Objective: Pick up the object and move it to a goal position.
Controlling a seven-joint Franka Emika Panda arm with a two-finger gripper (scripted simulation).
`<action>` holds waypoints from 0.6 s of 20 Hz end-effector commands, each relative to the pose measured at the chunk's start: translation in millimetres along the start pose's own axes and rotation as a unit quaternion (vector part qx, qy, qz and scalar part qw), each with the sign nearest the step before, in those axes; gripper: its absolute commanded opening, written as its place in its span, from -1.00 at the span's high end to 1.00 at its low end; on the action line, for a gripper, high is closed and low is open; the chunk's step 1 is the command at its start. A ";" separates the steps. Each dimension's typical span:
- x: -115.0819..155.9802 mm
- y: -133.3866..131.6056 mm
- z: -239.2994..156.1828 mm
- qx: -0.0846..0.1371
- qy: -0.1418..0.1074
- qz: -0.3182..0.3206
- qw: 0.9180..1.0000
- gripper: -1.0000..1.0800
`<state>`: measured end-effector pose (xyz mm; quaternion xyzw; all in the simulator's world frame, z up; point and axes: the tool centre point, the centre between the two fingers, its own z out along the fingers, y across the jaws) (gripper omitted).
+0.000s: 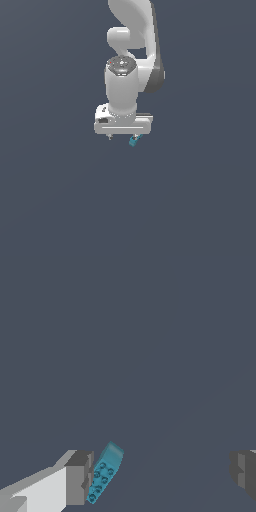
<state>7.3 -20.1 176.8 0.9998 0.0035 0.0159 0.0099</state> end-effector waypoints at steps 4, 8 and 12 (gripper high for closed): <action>0.2 2.6 -0.1 -0.002 0.000 -0.003 1.000 -0.92; 0.8 11.5 -0.5 -0.007 -0.002 -0.013 1.000 -0.92; 0.8 13.7 -0.3 -0.008 -0.002 -0.015 1.000 -0.92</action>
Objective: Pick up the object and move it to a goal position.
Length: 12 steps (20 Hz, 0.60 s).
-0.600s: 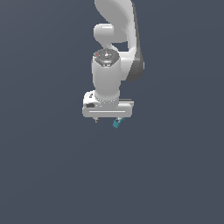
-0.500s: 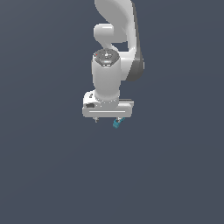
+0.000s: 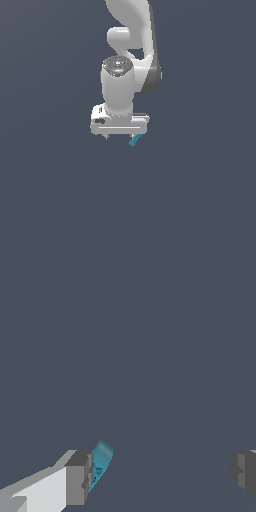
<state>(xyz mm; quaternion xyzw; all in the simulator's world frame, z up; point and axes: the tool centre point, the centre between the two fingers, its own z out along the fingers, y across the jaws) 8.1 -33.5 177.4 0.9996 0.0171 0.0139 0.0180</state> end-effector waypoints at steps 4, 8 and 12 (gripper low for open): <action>0.3 0.0 -0.4 0.000 0.000 -0.002 1.000 -0.92; -1.3 -1.9 1.9 0.000 0.000 0.004 1.000 -0.92; -5.1 -7.2 7.5 0.002 -0.001 0.020 1.000 -0.92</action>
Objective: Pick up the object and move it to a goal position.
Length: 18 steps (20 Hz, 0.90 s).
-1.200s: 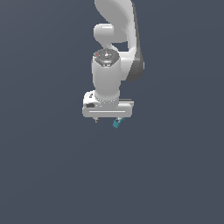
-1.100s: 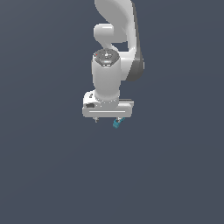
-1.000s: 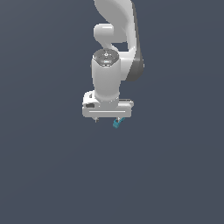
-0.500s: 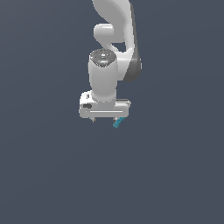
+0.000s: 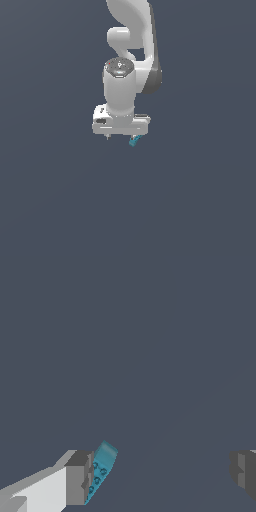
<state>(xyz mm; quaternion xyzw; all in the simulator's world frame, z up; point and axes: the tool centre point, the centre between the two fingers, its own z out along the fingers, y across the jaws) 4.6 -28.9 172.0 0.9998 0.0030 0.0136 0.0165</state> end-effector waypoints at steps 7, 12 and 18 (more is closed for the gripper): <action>-15.0 -17.3 19.3 0.005 -0.003 0.055 0.998 -0.92; -30.5 -32.3 36.5 0.009 -0.006 0.107 0.994 -0.92; -53.3 -50.2 58.3 0.012 -0.010 0.178 0.984 -0.92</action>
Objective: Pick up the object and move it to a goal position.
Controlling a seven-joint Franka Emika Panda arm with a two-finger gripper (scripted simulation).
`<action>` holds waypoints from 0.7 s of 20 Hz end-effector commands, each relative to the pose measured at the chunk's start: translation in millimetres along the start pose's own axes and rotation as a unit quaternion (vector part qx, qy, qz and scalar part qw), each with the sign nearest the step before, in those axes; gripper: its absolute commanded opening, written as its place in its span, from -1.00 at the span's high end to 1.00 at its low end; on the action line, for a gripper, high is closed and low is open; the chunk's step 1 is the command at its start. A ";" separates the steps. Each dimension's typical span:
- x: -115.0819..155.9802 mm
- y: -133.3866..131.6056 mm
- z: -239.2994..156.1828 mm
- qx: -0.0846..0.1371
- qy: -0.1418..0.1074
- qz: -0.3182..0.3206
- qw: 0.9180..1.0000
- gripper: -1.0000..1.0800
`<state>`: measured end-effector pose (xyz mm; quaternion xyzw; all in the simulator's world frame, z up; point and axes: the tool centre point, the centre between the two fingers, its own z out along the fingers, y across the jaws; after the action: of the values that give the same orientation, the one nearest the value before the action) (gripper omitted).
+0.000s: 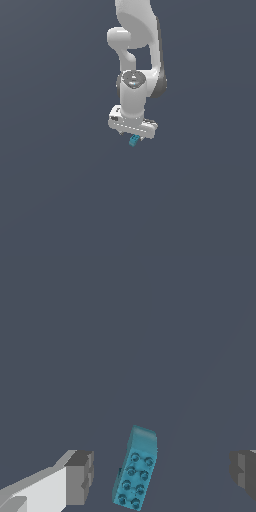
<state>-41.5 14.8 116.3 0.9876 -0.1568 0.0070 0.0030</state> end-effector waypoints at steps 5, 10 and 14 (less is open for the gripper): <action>-28.8 -7.4 22.0 0.002 -0.004 0.075 0.997 -0.92; -45.3 -10.0 33.4 0.001 -0.006 0.118 0.993 -0.92; -54.2 -11.0 39.3 0.001 -0.007 0.140 0.990 -0.92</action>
<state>-86.1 40.6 78.3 0.9586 -0.2849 0.0007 -0.0001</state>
